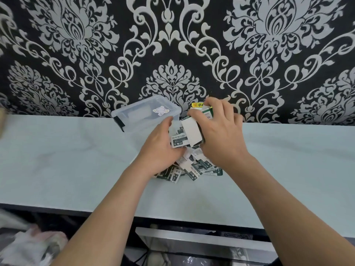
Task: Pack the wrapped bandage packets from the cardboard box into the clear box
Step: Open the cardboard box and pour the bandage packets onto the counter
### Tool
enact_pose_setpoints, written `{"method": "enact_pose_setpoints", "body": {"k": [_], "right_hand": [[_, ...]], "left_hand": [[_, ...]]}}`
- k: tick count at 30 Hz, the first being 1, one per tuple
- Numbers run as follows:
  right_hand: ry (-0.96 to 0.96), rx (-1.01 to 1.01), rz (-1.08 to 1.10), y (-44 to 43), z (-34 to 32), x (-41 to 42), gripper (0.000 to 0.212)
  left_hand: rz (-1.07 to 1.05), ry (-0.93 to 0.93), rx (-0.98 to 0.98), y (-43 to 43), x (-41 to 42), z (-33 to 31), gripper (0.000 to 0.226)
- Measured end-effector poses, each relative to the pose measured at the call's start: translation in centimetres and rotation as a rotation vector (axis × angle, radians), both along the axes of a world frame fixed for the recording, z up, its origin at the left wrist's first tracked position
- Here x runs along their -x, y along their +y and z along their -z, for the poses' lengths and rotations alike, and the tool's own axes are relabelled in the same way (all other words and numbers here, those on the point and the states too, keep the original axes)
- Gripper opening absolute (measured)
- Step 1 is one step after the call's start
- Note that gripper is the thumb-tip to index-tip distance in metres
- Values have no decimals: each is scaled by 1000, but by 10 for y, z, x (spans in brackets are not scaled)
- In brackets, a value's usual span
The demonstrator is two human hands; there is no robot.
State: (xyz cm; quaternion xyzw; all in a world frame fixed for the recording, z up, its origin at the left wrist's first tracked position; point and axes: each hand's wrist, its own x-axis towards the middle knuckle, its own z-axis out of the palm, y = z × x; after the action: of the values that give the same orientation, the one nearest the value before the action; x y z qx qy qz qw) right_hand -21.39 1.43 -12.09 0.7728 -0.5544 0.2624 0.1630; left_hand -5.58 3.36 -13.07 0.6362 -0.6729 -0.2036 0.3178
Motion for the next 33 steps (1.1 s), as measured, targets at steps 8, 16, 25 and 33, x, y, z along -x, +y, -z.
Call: {"method": "enact_pose_setpoints", "body": {"k": [8, 16, 25, 33], "right_hand": [[-60, 11, 10, -3, -1, -1, 77], [-90, 22, 14, -7, -1, 2, 77], [-179, 3, -2, -5, 3, 8, 74], [-211, 6, -33, -6, 6, 13, 71]], "left_hand": [[-72, -181, 158, -2, 0, 0, 40], [97, -258, -76, 0, -14, 0, 95], [-112, -306, 291, -1, -7, -3, 23], [-71, -294, 110, -3, -14, 5, 81]]}}
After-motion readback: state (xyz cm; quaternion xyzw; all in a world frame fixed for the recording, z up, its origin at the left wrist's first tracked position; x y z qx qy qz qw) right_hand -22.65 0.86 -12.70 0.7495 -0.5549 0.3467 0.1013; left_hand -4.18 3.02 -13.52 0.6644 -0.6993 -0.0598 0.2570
